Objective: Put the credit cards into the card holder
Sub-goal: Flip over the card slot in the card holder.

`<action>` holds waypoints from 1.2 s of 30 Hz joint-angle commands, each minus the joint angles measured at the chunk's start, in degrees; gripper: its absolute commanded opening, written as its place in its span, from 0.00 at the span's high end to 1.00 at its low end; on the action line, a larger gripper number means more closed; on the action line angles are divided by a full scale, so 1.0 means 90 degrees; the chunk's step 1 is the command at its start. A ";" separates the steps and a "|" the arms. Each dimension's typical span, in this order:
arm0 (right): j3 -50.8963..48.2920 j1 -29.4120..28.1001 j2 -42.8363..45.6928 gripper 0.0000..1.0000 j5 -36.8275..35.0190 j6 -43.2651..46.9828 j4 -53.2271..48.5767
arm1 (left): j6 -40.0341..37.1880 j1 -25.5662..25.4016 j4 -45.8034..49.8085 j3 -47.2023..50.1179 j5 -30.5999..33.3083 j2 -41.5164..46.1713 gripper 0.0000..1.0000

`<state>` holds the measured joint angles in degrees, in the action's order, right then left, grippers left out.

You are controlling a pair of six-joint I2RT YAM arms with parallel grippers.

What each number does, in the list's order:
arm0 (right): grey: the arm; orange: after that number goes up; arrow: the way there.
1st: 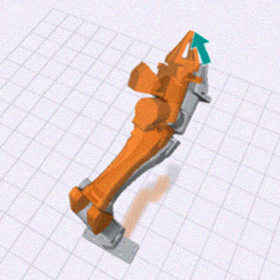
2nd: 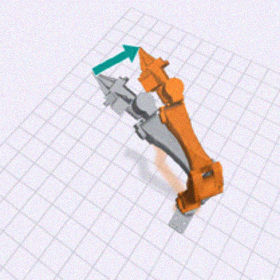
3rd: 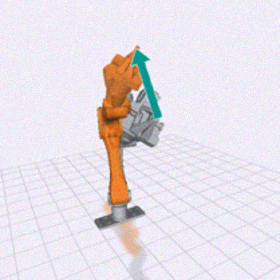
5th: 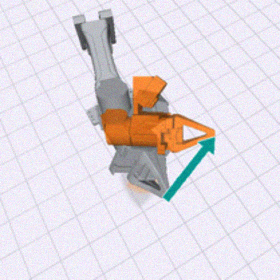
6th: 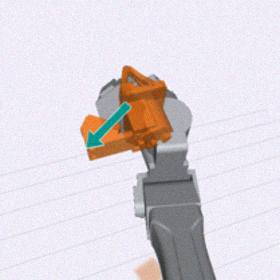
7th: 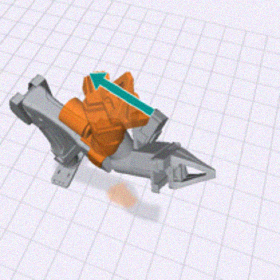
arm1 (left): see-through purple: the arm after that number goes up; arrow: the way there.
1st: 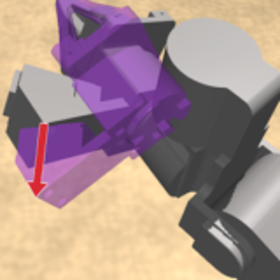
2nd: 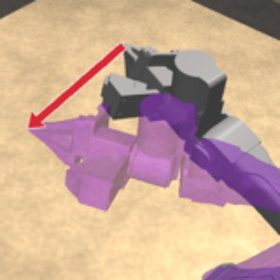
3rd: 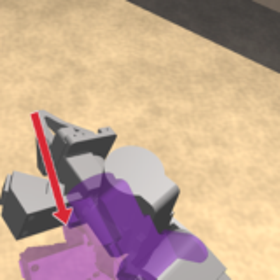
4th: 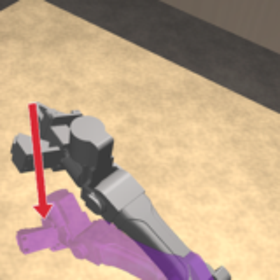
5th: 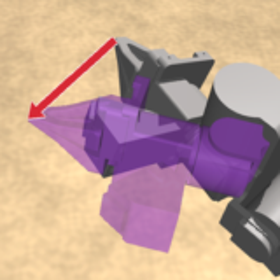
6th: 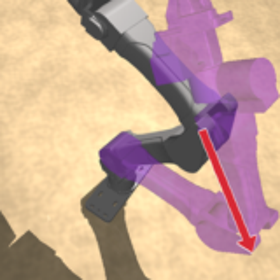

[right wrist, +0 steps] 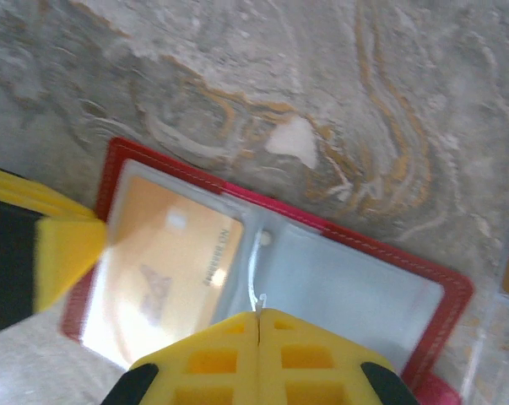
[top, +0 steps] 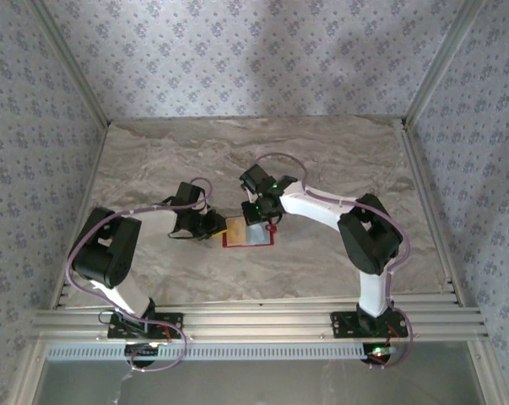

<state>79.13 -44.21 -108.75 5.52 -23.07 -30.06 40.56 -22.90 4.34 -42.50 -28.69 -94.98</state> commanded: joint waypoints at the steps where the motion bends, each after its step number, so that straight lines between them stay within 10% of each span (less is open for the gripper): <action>1: 0.0333 0.0086 -0.0183 1.00 0.0790 -0.0330 0.0201 | 0.0024 -0.0029 0.0379 0.0123 0.0180 -0.0226 0.79; 12: 0.0167 0.0228 -0.0766 0.99 0.2021 -0.1393 0.1472 | 0.0024 -0.0032 0.0377 0.0123 0.0160 -0.0208 0.79; 24: -0.0111 0.0216 -0.0651 0.65 0.2839 -0.1556 0.2133 | 0.0050 0.0001 0.0351 0.0192 0.0082 -0.0034 0.77; 36: -0.0325 0.0396 0.0042 0.61 0.2063 -0.0939 0.1269 | 0.0098 0.0167 0.0299 0.0378 -0.0016 0.0390 0.68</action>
<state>77.78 -41.67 -111.57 26.20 -33.74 -15.27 41.25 -21.96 3.88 -40.80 -29.58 -92.92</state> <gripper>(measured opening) 0.395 0.312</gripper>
